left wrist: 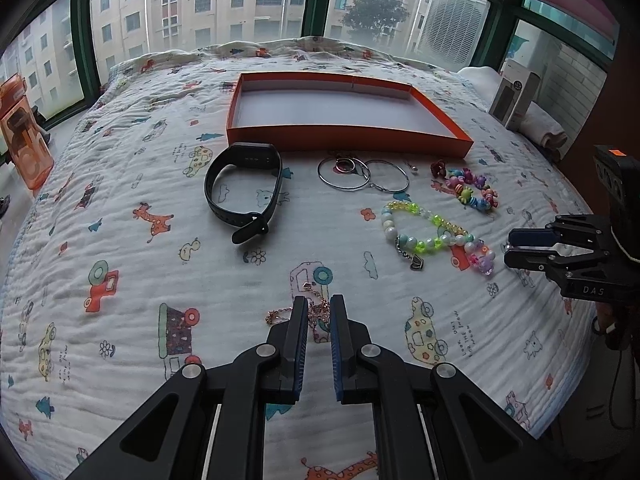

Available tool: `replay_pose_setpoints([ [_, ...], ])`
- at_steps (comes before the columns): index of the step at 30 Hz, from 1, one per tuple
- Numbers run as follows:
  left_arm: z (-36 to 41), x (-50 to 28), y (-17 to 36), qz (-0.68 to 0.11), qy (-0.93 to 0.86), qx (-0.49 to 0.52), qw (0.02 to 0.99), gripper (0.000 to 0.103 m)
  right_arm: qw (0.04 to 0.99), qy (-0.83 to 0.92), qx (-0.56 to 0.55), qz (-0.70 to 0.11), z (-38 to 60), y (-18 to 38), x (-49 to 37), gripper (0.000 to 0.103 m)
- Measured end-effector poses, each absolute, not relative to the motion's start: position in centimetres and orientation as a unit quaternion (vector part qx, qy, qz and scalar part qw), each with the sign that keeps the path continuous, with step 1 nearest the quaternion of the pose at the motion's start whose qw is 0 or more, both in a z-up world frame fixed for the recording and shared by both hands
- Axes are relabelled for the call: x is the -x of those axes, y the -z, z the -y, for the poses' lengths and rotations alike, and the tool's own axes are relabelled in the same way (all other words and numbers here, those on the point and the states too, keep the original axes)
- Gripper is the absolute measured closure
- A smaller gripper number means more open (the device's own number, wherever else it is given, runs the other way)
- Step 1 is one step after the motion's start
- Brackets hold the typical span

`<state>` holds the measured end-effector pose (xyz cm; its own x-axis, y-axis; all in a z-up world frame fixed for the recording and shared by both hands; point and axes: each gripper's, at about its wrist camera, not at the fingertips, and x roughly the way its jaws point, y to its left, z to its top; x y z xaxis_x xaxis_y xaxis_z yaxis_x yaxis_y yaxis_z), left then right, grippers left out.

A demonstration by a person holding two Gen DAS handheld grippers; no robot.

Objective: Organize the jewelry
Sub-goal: 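Lift the necklace with the left tool while the right tool grasps the pearl stud earring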

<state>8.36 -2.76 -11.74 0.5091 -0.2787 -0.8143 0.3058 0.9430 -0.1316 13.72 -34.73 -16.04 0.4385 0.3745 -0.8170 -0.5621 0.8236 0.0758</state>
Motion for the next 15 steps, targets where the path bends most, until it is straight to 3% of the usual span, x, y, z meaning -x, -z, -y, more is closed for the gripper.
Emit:
replay_pose_setpoints([
  [8,2.56,-8.46,11.41,-0.468,0.157,-0.004,0.87,0.092,0.817,-0.335,0.141,-0.447,34.95,15.98,-14.59,0.065],
  [15,3.02,-8.58,11.17,-0.468,0.154,-0.009,0.87,0.092,0.81,-0.352,0.182,-0.432,34.49,16.05,-14.08,0.079],
])
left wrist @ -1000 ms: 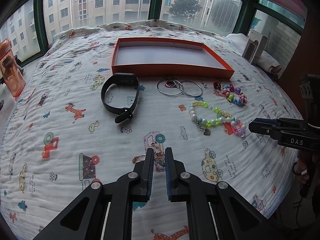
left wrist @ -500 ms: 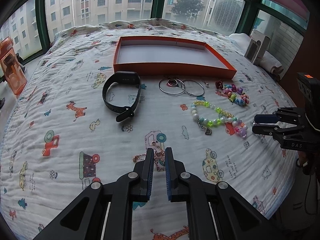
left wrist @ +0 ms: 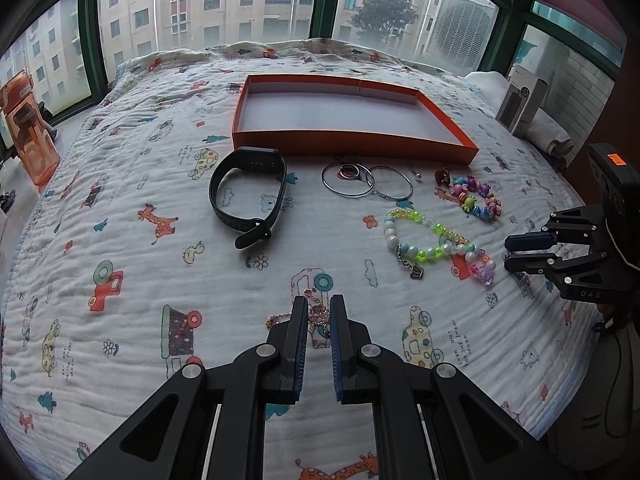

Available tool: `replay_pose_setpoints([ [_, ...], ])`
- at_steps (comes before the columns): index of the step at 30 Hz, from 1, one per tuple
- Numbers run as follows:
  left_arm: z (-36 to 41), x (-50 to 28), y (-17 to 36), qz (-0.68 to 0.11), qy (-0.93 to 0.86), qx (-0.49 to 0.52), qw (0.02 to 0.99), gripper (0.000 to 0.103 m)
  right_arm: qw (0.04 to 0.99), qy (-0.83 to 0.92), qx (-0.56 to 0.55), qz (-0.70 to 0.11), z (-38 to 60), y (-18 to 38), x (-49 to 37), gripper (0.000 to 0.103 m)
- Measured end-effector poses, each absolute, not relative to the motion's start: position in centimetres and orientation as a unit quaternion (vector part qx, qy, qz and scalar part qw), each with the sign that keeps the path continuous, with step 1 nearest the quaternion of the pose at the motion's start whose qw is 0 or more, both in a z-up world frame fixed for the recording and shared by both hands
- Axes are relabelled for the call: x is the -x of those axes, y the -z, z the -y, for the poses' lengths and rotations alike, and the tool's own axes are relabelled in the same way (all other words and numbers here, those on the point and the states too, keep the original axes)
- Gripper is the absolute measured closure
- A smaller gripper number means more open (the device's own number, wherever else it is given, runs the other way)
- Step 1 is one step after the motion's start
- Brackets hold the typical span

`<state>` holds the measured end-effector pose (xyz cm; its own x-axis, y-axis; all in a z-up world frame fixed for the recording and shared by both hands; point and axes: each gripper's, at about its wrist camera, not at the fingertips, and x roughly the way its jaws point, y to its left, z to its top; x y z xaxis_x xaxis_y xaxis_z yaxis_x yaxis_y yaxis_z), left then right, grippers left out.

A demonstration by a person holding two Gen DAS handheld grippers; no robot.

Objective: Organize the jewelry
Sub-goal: 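Lift the necklace with the left tool while the right tool grasps the pearl stud earring, then carry necklace and stud into the orange tray and open both tools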

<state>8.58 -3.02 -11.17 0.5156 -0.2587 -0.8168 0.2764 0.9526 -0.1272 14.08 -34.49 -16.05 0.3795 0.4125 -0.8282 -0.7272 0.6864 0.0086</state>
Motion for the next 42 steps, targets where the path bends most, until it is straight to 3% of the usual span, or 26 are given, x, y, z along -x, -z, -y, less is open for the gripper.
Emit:
replay_pose_setpoints([
  [8,2.9,-8.6,10.6,-0.462,0.154,-0.01,0.873,0.092,0.823,-0.329,0.183,-0.426,34.1,16.0,-13.6,0.083],
  [19,1.9,-7.7,7.1,-0.425,0.164,-0.004,0.89,0.092,0.872,-0.265,0.07,-0.407,34.3,12.8,-12.1,0.083],
  [27,1.5,-7.1,2.8,-0.382,0.175,-0.011,0.907,0.092,0.905,-0.205,0.008,-0.372,35.0,9.7,-11.2,0.083],
  [42,2.8,-9.5,-6.4,-0.29,0.201,-0.037,0.935,0.092,0.927,-0.178,0.002,-0.33,34.1,5.9,-12.4,0.083],
])
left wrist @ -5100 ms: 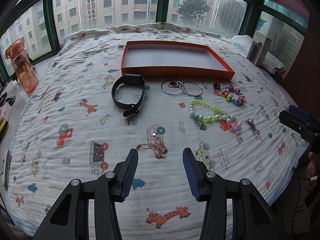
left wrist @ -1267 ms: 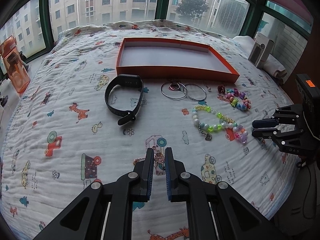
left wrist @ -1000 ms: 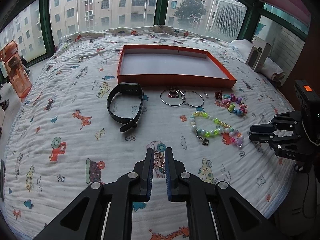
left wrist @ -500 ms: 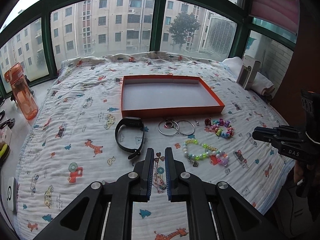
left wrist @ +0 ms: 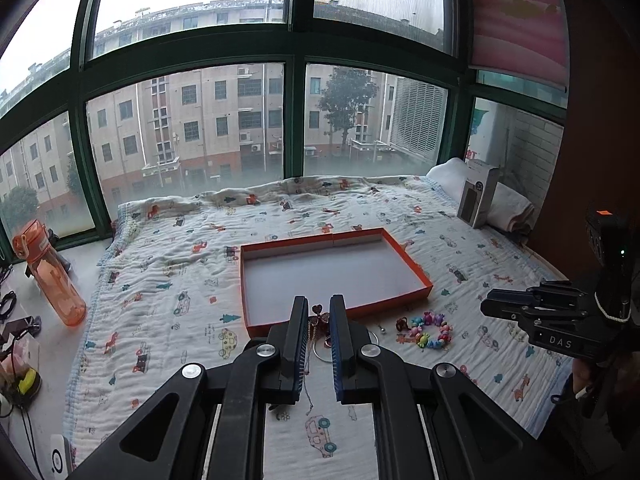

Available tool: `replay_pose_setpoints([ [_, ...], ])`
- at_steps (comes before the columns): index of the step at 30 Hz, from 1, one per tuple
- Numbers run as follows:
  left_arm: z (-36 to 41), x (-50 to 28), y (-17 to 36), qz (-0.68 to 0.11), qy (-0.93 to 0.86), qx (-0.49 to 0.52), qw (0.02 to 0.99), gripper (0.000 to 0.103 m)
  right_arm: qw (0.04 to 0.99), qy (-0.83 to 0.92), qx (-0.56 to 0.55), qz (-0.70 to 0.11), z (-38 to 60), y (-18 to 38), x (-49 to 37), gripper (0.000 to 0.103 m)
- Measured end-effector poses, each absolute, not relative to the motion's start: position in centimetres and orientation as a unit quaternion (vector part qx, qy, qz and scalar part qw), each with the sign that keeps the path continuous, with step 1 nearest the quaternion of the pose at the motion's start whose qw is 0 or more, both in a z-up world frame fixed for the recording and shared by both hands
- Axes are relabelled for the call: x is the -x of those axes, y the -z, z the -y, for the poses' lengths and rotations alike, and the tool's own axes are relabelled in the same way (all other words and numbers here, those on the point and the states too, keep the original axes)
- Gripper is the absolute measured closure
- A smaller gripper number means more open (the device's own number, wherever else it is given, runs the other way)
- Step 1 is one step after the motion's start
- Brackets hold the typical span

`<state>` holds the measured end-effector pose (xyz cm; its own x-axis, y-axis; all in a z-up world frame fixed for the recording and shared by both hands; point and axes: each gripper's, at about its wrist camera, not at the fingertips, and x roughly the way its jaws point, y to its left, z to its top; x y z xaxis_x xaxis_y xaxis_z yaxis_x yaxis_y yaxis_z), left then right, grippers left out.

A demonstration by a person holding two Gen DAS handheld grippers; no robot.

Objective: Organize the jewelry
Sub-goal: 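Carry necklace and stud into the orange tray and open both tools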

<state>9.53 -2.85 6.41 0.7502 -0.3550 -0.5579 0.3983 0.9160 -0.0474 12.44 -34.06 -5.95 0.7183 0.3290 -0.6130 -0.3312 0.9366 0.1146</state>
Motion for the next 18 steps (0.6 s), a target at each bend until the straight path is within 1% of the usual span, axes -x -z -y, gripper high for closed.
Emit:
replay_pose_setpoints([
  [11,4.2,-14.9,-12.2,-0.247,0.204,-0.05,0.946,0.092,0.934,-0.163,-0.018,-0.319,34.5,4.6,-16.4,0.083],
  [18,5.5,-19.8,-13.1,-0.249,0.203,-0.066,0.945,0.092,0.934,-0.15,-0.032,-0.323,34.8,4.7,-19.4,0.083],
])
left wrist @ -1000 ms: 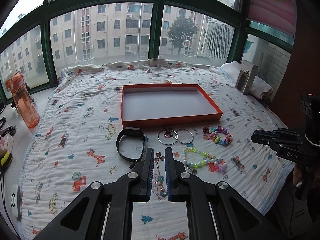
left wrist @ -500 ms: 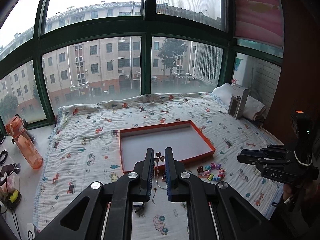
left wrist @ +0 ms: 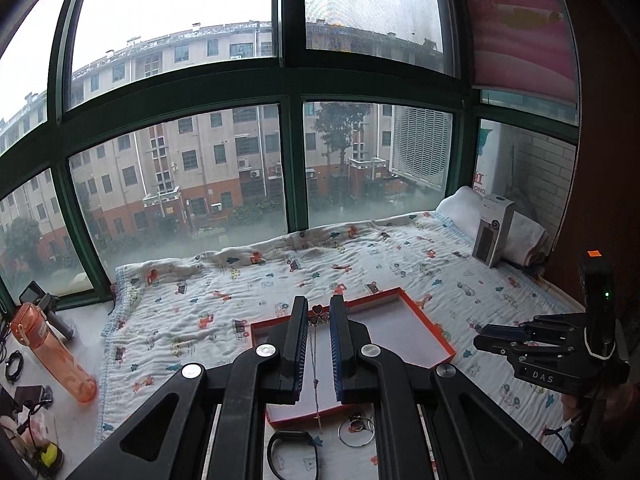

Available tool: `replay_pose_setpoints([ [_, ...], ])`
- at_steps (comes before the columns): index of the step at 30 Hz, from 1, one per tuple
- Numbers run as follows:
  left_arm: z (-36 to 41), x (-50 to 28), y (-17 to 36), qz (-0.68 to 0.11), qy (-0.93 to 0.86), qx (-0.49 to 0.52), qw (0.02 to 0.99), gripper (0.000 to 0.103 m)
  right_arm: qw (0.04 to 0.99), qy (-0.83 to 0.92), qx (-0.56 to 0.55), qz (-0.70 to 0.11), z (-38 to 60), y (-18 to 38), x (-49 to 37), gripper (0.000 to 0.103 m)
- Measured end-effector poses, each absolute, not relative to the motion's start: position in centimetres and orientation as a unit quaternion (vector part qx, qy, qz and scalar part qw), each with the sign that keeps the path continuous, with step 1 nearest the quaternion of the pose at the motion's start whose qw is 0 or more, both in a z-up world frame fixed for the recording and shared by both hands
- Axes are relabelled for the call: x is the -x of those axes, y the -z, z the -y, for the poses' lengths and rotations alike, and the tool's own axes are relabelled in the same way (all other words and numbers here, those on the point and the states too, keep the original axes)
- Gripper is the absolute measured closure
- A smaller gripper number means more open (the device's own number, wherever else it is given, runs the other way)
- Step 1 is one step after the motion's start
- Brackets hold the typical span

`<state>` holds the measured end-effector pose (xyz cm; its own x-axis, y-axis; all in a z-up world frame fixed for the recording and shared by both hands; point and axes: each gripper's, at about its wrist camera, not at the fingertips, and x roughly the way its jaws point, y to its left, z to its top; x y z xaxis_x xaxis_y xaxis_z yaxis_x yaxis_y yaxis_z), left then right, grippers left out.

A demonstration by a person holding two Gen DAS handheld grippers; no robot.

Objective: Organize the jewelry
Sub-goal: 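Carry necklace and stud into the orange tray and open both tools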

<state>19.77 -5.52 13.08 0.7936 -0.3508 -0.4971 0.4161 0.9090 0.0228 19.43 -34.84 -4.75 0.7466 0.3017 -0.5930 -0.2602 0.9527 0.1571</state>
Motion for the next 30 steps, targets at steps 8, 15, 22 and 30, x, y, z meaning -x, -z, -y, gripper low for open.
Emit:
replay_pose_setpoints([
  [8,6.1,-25.4,-11.1,-0.269,0.197,-0.054,0.941,0.092,0.935,-0.135,-0.04,-0.324,35.3,4.7,-22.9,0.083],
  [15,6.0,-29.3,-7.2,-0.305,0.195,-0.038,0.932,0.092,0.932,-0.128,-0.037,-0.337,35.0,5.8,-25.7,0.083],
  [22,5.8,-31.4,-0.3,-0.365,0.19,-0.032,0.911,0.092,0.918,-0.129,-0.019,-0.376,33.8,9.1,-27.4,0.083],
  [30,4.9,-33.0,7.6,-0.434,0.18,-0.026,0.883,0.092,0.901,-0.13,-0.003,-0.414,32.7,12.2,-28.3,0.083],
])
